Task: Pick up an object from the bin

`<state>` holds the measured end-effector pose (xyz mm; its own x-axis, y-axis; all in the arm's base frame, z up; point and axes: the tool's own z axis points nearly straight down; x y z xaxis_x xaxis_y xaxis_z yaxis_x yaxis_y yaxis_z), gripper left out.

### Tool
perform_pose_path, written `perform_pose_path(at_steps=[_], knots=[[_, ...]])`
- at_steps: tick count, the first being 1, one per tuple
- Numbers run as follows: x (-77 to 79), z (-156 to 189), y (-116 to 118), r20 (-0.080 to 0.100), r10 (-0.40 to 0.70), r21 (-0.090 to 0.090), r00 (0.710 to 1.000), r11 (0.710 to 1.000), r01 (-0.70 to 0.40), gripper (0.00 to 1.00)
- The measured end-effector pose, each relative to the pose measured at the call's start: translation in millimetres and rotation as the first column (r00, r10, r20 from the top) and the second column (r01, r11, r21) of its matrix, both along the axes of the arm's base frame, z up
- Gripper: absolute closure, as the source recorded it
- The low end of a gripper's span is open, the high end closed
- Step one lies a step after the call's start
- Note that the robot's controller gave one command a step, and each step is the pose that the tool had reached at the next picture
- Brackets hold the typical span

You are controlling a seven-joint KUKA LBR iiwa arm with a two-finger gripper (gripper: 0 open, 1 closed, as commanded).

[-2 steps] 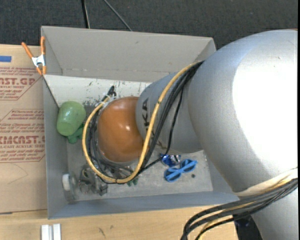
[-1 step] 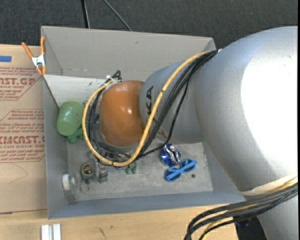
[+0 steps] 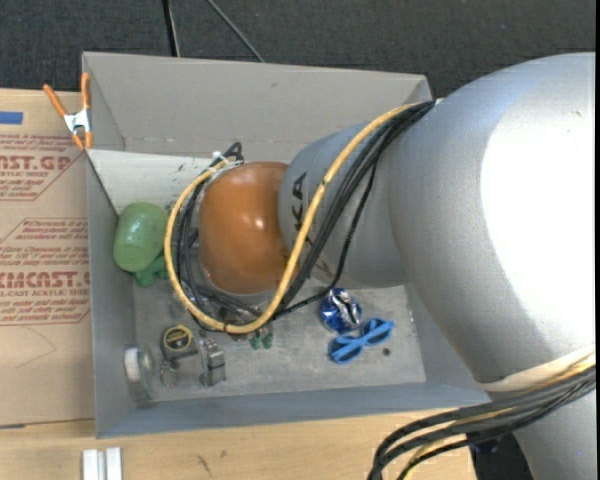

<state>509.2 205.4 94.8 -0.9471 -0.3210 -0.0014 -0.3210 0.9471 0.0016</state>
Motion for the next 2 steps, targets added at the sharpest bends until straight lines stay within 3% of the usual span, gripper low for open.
perform_pose_path(at_steps=[1, 2], knots=[[-7.6, -26.6, -0.4, -0.002, -0.009, -0.001, 1.000, 1.000, 0.009, 0.00], [-6.6, -25.1, -1.2, -0.001, -0.010, -0.002, 1.000, 1.000, 0.010, 1.00]])
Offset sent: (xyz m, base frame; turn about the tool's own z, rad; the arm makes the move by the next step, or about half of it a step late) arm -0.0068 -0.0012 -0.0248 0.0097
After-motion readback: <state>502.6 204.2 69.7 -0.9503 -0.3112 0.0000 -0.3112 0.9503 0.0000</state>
